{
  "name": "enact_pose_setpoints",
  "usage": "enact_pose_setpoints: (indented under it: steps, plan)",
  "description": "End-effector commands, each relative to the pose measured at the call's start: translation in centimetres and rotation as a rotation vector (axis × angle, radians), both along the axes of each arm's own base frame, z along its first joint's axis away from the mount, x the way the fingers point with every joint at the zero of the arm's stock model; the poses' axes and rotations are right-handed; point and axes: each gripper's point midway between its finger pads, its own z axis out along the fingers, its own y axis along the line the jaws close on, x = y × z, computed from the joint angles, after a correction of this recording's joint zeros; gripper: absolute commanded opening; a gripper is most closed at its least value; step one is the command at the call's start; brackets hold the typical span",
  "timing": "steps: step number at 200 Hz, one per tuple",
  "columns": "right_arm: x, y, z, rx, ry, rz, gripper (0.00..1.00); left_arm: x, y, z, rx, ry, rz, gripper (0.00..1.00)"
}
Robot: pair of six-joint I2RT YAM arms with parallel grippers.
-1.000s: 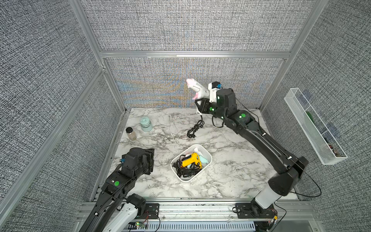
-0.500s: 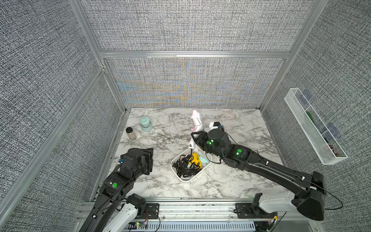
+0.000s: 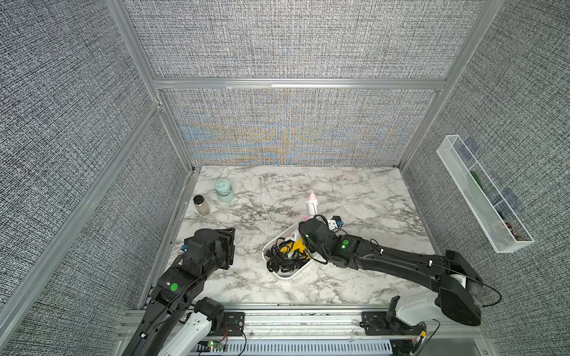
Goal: Put the hot melt glue gun into the storage box
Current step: Place the hot melt adhesive gun in the storage box.
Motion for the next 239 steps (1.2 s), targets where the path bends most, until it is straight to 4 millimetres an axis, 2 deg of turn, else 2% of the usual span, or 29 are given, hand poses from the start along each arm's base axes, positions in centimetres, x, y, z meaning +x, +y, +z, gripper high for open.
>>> enact_pose_setpoints:
  steps: [1, 22, 55, 86, 110, 123, 138, 150, 163, 189, 202, 214, 239]
  plan:
    - [-0.7, -0.9, -1.5, -0.009, 0.038, -0.039, 0.00, -0.1, -0.1, -0.3, 0.007, 0.007, -0.016, 0.64]
    - [-1.7, -1.0, -2.2, -0.023, 0.054, -0.034, 0.00, 0.0, -0.3, -0.5, 0.003, 0.009, -0.019, 0.64]
    - [-2.6, 0.1, -0.9, -0.025, 0.044, -0.013, 0.00, 0.3, -0.5, -0.8, -0.001, 0.012, -0.027, 0.64]
    - [-3.8, 1.2, -2.0, -0.033, 0.084, 0.018, 0.00, 0.6, -0.8, -0.8, 0.003, 0.013, -0.041, 0.64]
    - [-4.4, 1.2, -2.6, -0.032, 0.095, 0.023, 0.00, 0.6, -1.6, -0.5, 0.031, 0.011, -0.108, 0.64]
    - [-3.9, 0.8, -1.7, -0.035, 0.061, -0.001, 0.00, 0.3, -3.0, -0.4, 0.024, 0.021, -0.201, 0.58]
    - [-3.0, 0.4, 0.0, -0.060, 0.018, -0.012, 0.00, -1.0, -5.2, -1.0, -0.025, 0.072, -0.342, 0.48]
    - [-2.3, 0.1, 1.1, -0.069, -0.004, -0.018, 0.00, -2.7, -6.5, -2.2, -0.070, 0.134, -0.424, 0.25]
    - [-1.7, -0.1, 1.8, -0.067, -0.023, -0.021, 0.00, -4.5, -7.1, -3.4, -0.102, 0.175, -0.471, 0.00]
    - [-1.0, -0.6, 2.1, -0.071, -0.031, -0.026, 0.00, -7.9, -8.0, -6.4, -0.132, 0.277, -0.569, 0.00]
    - [-0.8, -0.7, 2.1, -0.067, -0.033, -0.027, 0.00, -8.9, -8.5, -7.7, -0.128, 0.303, -0.596, 0.00]
    - [-0.7, -0.6, 2.2, -0.064, -0.036, -0.022, 0.00, -9.1, -8.9, -8.8, -0.128, 0.312, -0.599, 0.00]
    - [-0.7, -0.3, 2.4, -0.062, -0.039, -0.005, 0.00, -7.8, -11.0, -10.5, -0.140, 0.308, -0.613, 0.00]
